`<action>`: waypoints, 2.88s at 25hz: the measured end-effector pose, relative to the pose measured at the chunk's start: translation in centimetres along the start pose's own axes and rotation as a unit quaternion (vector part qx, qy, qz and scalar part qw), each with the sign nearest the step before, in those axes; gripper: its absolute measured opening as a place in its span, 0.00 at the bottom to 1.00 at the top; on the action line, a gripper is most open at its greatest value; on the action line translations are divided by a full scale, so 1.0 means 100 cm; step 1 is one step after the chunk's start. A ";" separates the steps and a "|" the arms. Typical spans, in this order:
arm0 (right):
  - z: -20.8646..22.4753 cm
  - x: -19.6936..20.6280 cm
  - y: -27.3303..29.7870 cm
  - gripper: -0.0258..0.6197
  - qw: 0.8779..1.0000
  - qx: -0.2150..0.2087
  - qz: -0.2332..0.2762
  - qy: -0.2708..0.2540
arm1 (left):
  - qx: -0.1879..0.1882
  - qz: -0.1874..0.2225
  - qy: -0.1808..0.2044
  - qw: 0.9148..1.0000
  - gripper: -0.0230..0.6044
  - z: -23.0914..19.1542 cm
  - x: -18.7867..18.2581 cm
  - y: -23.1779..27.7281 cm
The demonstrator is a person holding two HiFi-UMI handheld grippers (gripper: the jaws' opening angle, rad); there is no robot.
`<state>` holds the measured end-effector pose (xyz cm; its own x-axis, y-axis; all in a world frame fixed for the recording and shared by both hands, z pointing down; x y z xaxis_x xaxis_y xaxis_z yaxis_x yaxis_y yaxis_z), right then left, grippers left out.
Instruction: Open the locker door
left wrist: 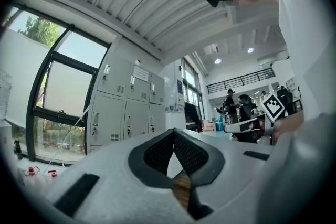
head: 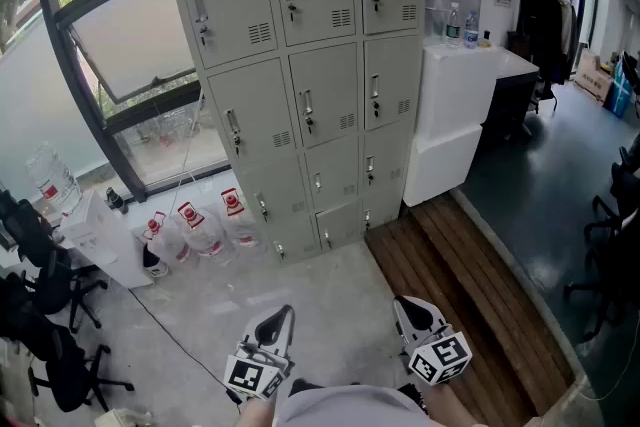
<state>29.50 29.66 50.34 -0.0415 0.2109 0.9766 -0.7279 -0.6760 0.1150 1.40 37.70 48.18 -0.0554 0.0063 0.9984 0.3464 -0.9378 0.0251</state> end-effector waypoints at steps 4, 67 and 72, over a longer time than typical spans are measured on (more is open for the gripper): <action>0.010 -0.003 0.004 0.06 1.000 0.005 0.003 -0.004 | 0.001 -0.004 -0.001 1.000 0.04 -0.002 -0.002 0.007; 0.164 -0.133 0.615 0.41 0.998 -0.041 0.004 -0.051 | 0.024 -0.015 -0.036 0.999 0.04 -0.431 0.026 0.361; 0.183 -0.145 0.654 0.41 0.997 -0.043 0.005 -0.070 | 0.000 -0.021 -0.036 0.999 0.04 -0.431 0.027 0.363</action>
<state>-4.92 -30.52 46.99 0.0413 0.0999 0.9941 -0.7845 -0.6129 0.0942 -26.51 -11.29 49.64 -0.0028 0.0713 0.9975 0.3454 -0.9360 0.0679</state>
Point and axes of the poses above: the fingertips, and each gripper's own axes: y forward along the fingers, z to its right, x out of its underside, the point moved 7 cm from there along -y, backward along the fingers, and after that the axes turned 6 degrees about -z, right-handed, at the moved point
